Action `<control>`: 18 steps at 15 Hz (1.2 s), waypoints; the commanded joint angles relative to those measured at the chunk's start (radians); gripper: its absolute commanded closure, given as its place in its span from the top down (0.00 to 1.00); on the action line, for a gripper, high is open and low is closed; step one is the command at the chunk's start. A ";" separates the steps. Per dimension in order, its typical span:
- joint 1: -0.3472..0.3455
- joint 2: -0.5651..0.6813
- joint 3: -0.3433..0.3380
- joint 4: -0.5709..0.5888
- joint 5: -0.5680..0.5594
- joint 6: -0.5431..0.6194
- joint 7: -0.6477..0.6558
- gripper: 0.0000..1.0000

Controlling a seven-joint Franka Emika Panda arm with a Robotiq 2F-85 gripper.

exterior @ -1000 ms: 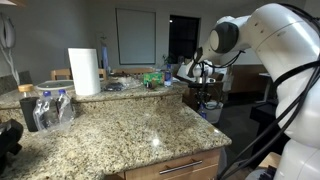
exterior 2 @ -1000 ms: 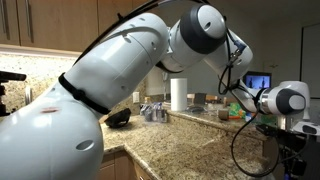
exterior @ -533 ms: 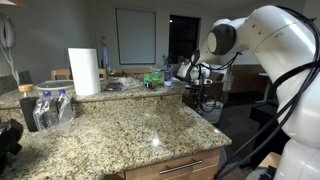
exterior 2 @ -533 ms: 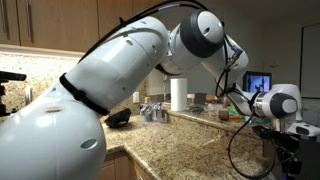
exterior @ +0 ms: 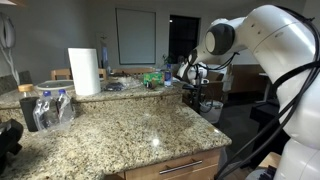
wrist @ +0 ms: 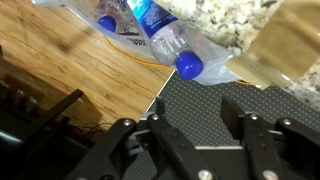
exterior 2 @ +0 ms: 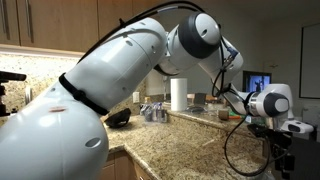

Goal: Put the bottle on the counter in the plastic bag

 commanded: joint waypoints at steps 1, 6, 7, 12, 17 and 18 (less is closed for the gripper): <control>0.001 -0.047 0.003 -0.054 -0.016 0.026 0.007 0.91; -0.005 -0.140 0.015 -0.132 -0.002 0.068 -0.034 1.00; -0.005 -0.174 0.017 -0.165 0.000 0.089 -0.047 1.00; 0.000 -0.398 0.020 -0.373 -0.011 0.170 -0.152 1.00; 0.006 -0.621 0.029 -0.556 -0.051 0.063 -0.373 1.00; 0.009 -0.660 0.035 -0.592 -0.068 0.041 -0.406 1.00</control>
